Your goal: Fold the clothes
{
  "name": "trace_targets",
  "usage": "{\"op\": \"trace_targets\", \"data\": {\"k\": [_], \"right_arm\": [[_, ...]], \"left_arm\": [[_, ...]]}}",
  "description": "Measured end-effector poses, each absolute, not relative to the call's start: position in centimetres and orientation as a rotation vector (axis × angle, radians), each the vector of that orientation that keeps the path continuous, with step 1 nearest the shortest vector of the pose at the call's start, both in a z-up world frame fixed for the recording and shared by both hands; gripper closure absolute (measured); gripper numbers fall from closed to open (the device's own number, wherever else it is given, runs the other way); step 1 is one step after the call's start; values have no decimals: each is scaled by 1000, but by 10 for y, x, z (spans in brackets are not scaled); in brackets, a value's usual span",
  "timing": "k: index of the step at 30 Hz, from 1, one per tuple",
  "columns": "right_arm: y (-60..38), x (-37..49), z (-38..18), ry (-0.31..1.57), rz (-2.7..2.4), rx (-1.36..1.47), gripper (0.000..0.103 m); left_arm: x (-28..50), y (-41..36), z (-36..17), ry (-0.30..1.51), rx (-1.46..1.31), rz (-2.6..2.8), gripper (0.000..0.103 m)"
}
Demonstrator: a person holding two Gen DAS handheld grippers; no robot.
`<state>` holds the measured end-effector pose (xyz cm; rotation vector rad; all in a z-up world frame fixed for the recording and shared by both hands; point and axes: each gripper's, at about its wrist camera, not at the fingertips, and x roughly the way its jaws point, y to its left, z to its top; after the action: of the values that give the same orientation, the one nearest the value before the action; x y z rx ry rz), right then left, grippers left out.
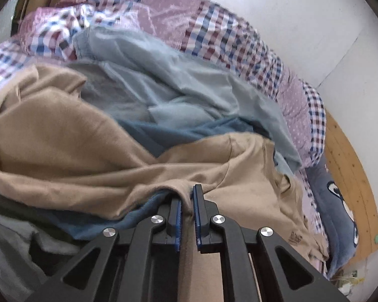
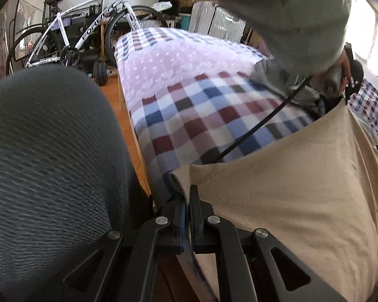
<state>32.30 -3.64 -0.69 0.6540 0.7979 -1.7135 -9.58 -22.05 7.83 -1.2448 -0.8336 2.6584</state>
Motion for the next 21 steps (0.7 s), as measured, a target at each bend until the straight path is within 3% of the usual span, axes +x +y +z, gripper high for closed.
{"op": "trace_targets", "data": {"k": [1, 3, 5, 7, 13, 21], "right_arm": [[-39, 323, -9, 802, -1710, 663, 98], [-39, 322, -12, 807, -1711, 676, 97], [-40, 319, -12, 784, -1700, 702, 91], [-41, 320, -11, 746, -1667, 735, 82], [-26, 327, 12, 627, -1574, 734, 54], [36, 297, 53, 420, -1649, 772, 48]], "left_arm": [[-93, -223, 78, -840, -1256, 2652, 90], [-84, -231, 82, -852, -1266, 2657, 75], [-70, -239, 89, -864, -1246, 2666, 42], [-52, -248, 98, -876, -1217, 2674, 33], [12, -267, 129, -914, -1128, 2688, 29], [127, -244, 122, -938, -1055, 2695, 23]]}}
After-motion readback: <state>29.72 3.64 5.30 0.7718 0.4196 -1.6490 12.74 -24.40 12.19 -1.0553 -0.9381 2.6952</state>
